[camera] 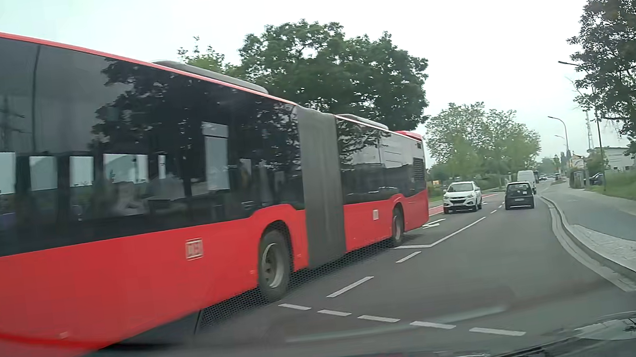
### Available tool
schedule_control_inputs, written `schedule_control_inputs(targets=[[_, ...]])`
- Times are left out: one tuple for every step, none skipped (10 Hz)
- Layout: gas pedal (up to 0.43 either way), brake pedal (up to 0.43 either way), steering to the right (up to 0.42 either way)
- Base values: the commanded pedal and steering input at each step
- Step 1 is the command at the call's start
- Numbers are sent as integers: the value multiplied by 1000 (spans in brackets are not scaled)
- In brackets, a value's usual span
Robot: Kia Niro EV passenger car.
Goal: Follow the waypoints while adhering to traffic rules and regulations
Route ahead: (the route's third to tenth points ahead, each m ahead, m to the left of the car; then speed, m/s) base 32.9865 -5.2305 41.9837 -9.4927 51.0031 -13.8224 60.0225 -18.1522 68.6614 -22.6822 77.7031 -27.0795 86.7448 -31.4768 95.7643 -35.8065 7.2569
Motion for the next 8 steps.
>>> schedule_control_inputs(targets=[[130, 0, 248], [130, 0, 240], [157, 0, 229], [169, 0, 218], [177, 0, 211], [177, 0, 201], [189, 0, 185], [189, 0, 169]])
